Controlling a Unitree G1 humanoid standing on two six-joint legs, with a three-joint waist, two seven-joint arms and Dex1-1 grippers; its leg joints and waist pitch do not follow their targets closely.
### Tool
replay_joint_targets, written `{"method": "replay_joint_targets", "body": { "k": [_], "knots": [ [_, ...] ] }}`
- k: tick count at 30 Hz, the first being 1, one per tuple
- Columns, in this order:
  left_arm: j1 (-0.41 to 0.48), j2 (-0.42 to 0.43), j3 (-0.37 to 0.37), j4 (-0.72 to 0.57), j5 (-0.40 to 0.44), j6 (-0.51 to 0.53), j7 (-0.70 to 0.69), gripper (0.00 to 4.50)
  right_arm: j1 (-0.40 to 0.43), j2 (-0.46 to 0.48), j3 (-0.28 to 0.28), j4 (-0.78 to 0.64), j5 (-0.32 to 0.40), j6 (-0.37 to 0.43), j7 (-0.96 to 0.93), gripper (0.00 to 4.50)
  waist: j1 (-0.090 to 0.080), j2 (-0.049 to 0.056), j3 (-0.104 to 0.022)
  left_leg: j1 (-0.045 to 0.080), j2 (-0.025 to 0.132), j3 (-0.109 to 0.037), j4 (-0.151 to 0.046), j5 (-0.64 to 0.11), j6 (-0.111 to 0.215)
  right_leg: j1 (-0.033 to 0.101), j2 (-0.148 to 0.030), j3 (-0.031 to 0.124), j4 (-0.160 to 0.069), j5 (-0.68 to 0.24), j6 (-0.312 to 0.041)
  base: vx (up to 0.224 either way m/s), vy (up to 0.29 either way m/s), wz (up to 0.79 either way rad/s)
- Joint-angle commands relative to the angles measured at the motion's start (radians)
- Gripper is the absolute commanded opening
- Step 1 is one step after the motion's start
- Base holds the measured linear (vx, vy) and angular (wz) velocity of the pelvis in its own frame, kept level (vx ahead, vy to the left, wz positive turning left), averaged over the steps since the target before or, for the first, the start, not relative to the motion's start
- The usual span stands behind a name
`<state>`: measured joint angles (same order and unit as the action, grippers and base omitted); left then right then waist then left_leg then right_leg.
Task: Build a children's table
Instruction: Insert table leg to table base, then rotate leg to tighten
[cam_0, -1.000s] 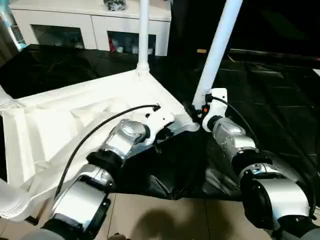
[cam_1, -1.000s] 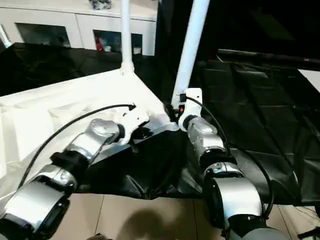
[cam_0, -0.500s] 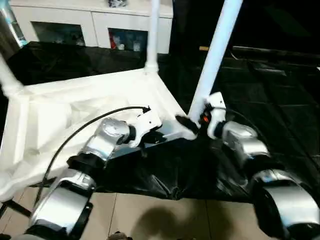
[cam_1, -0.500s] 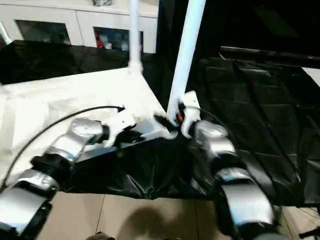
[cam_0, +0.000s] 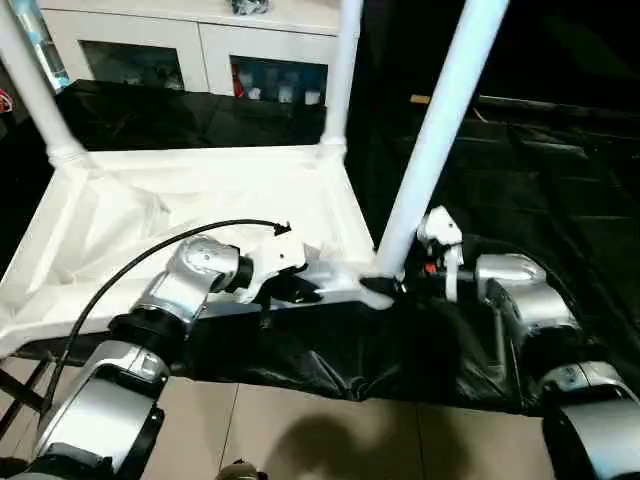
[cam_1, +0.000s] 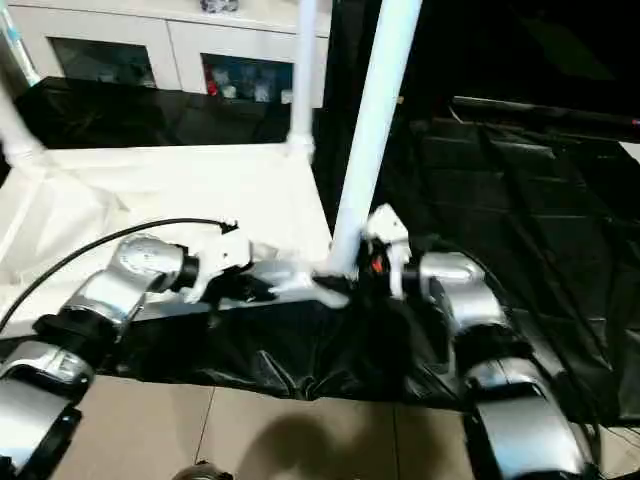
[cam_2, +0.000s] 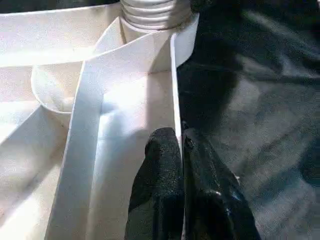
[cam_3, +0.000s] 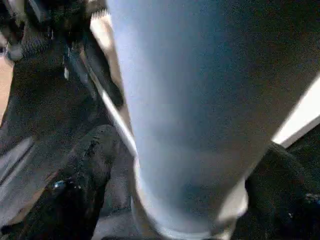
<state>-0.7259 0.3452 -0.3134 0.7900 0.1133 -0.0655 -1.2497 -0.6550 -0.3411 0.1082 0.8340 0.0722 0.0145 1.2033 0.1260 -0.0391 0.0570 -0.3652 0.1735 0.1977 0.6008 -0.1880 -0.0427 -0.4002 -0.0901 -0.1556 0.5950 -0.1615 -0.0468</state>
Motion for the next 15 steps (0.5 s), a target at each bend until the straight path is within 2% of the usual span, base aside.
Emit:
{"method": "replay_joint_targets", "body": {
  "k": [1,7,15],
  "knots": [
    [-0.010,-0.025,-0.047,-0.019,-0.001,-0.036,-0.046,0.00,0.019,0.003,0.041,-0.035,-0.022,0.015,0.021,3.45,0.002,0.012,-0.069,0.016,0.086,-0.038,-0.074,-0.233,0.026,0.054,-0.107,0.085,-0.081,-0.334,-0.155,0.000,0.000,0.00],
    [-0.015,-0.019,-0.048,-0.007,0.005,-0.048,-0.053,0.00,0.042,-0.006,0.052,-0.071,-0.026,0.024,0.013,2.90,0.011,0.012,-0.070,0.018,0.088,-0.039,-0.076,-0.238,0.018,0.054,-0.107,0.086,-0.079,-0.316,-0.155,0.000,0.000,0.00],
    [-0.008,-0.019,-0.044,-0.003,0.006,-0.050,-0.057,0.00,0.078,0.000,0.055,-0.119,-0.012,0.053,0.016,2.77,0.013,0.012,-0.071,0.017,0.088,-0.039,-0.076,-0.237,0.018,0.055,-0.108,0.085,-0.080,-0.314,-0.151,0.000,0.000,0.00]
  ]
}}
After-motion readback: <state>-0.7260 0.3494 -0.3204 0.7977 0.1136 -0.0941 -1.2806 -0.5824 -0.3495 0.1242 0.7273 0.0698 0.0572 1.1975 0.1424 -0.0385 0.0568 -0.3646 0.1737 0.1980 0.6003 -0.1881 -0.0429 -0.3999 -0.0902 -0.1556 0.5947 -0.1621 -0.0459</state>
